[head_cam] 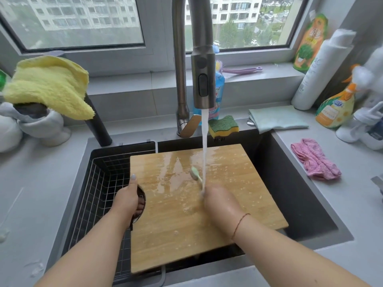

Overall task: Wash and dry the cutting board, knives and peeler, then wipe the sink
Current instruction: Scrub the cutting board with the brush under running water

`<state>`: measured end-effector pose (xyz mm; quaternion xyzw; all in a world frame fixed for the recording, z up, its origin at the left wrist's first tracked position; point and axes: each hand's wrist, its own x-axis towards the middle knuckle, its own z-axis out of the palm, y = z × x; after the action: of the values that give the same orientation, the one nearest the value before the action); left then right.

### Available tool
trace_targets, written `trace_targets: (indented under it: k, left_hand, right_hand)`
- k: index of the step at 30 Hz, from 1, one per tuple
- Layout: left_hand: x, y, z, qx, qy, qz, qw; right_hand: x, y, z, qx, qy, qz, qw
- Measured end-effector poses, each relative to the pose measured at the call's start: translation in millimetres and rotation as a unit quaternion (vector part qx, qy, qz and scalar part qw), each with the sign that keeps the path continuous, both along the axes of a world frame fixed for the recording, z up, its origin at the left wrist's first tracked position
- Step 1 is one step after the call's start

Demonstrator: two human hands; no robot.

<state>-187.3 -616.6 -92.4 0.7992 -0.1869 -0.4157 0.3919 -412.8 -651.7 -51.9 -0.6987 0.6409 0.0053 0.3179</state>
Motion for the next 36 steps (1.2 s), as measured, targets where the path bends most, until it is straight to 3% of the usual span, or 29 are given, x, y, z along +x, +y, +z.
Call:
trace_targets:
  k: [10,13,16,19,23,25,28,32,36]
  left_hand:
    - [1,1,-2,0.011,0.031,-0.002,0.999]
    - [2,1,0,0.016,0.032,0.002,0.999]
    - [0,2,4,0.019,0.031,0.002,0.999]
    - [0,2,3,0.014,0.042,-0.002,0.999]
    - [2,2,-1,0.014,0.035,-0.001,0.999]
    - [2,2,-2,0.004,0.042,0.0,0.999]
    - [1,1,-1,0.0,0.047,0.008,0.999]
    - [-2,-1,2,-0.001,0.014,0.004,1.0]
    - [-2,-2,4,0.0,0.014,0.001,1.0]
  right_hand:
    - [66,4,17,0.046,-0.034,0.16,0.985]
    - [46,-8,17,-0.002,-0.03,0.076,0.997]
    - [35,-17,17,-0.012,-0.107,-0.06,0.992]
    - [60,-19,18,-0.015,-0.031,0.01,0.999]
    - [85,21,19,-0.007,-0.012,0.183,0.983]
    - [81,26,12,-0.023,-0.002,0.212,0.977]
    - [56,4,5,-0.066,-0.025,0.113,0.991]
    - [-6,-30,6,-0.013,-0.07,-0.054,0.996]
    - [-74,-59,-12,-0.047,0.065,-0.046,0.996]
